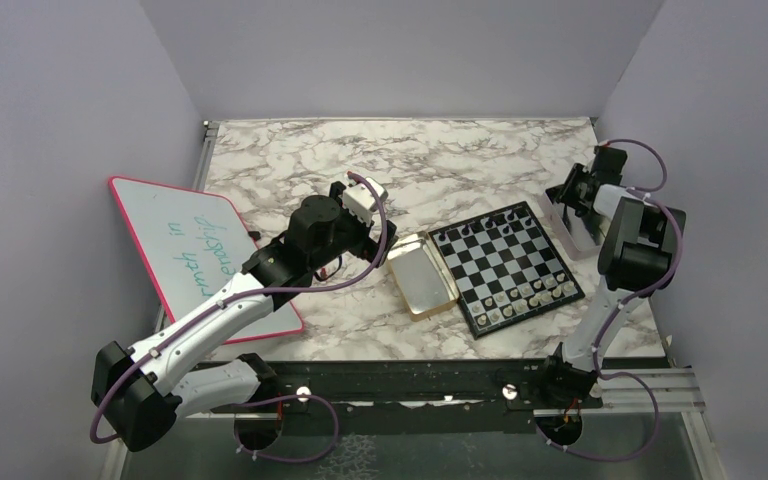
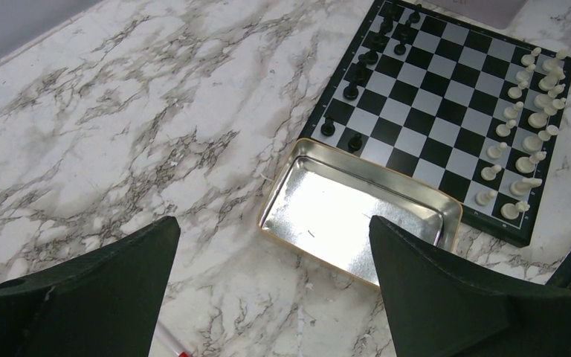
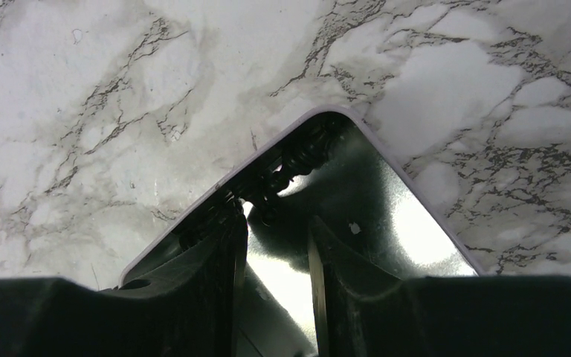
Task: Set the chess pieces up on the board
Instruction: Pick up the chess piece from the storage box.
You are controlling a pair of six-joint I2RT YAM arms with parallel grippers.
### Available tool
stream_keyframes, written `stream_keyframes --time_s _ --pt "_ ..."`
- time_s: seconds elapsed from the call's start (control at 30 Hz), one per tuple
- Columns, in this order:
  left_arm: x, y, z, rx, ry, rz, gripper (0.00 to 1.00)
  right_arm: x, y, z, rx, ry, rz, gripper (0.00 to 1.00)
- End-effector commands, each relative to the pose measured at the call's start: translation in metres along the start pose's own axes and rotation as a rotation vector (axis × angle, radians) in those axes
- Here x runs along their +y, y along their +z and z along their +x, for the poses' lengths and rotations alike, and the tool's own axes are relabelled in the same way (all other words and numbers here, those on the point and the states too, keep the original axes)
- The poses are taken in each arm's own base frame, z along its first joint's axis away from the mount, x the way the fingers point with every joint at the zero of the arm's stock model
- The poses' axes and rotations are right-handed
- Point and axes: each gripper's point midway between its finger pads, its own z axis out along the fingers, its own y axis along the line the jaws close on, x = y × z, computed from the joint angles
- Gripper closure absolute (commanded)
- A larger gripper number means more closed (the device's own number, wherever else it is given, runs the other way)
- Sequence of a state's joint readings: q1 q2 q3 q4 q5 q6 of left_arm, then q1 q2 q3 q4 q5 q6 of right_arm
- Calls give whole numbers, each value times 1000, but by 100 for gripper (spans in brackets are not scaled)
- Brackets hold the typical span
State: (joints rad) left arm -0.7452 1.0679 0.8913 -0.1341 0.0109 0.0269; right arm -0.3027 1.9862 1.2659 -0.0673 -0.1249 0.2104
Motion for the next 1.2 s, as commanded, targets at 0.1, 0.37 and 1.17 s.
stream_keyframes --time_s 0.1,0.37,1.17 --pt "-1 1 -4 -24 11 17 1 1 10 -8 5 -55 -29 60" --pt "0 1 -3 -23 11 10 1 -3 15 -1 5 -92 -35 60" --pt "1 2 -3 -24 6 14 1 -2 11 5 20 -98 -63 80"
